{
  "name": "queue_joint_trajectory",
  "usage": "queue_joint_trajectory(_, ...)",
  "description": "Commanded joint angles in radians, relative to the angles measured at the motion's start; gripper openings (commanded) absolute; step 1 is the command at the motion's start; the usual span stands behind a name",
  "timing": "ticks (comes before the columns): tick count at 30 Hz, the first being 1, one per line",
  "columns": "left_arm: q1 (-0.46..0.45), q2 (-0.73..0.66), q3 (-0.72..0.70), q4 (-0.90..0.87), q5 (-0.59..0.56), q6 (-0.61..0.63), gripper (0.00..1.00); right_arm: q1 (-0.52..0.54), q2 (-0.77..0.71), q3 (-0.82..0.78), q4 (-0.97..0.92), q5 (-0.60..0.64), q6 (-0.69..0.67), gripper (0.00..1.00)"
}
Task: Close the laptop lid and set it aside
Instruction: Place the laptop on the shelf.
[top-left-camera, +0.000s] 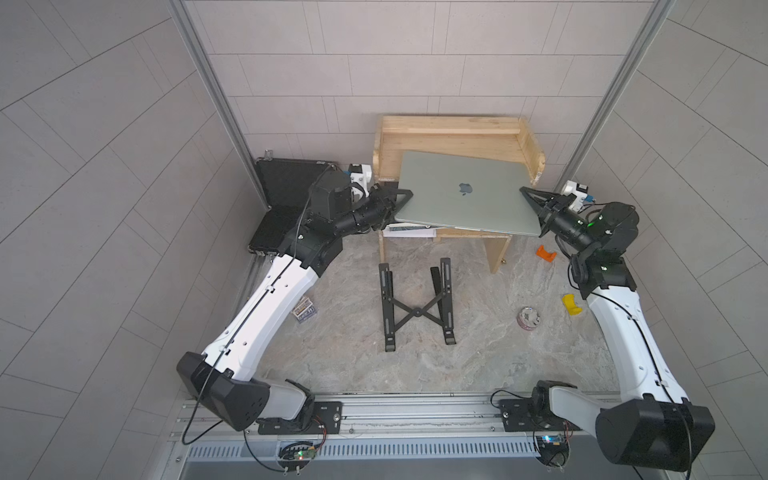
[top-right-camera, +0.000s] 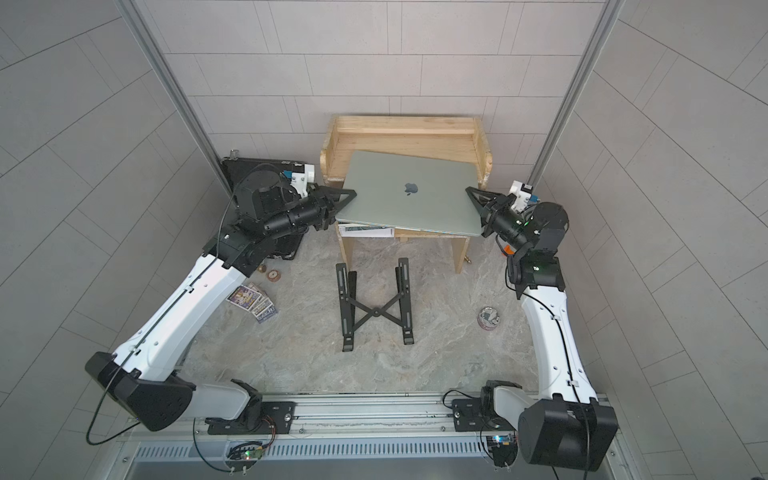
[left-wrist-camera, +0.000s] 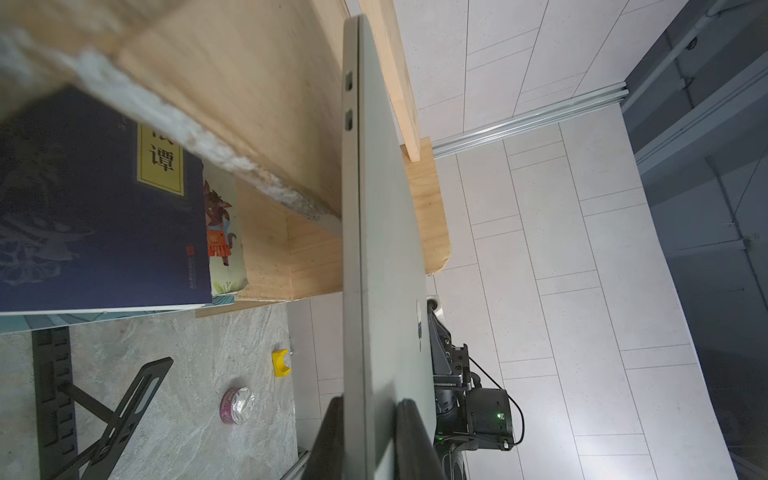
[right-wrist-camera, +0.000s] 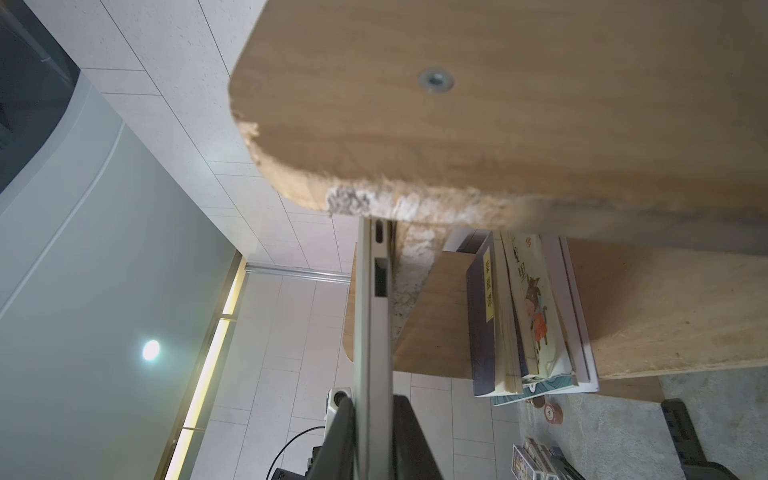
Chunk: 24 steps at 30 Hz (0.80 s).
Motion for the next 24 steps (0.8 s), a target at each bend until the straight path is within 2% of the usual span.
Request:
queue_joint_trajectory(1,-0.050,0.048,0.027,-0.004,0.141,0.096,0.00,0.052,-0.020,0.073,0.115,-0.112,-0.010,0.00)
queue_joint_trajectory(10,-0.029,0.063,0.031,-0.007,0.147,0.087,0.00,0.051,-0.013,0.084,0.074,-0.099,-0.023,0.00)
queue_joint_trajectory(14,-0.024,0.068,0.038,-0.009,0.147,0.080,0.03,0.053,-0.012,0.093,0.048,-0.089,-0.026,0.00)
queue_joint_trajectory(20,-0.013,0.063,0.034,-0.019,0.140,0.077,0.19,0.051,-0.002,0.110,0.011,-0.071,-0.035,0.00)
queue_joint_trajectory(24,-0.006,0.064,0.033,-0.016,0.142,0.072,0.25,0.052,0.000,0.117,-0.009,-0.051,-0.031,0.00)
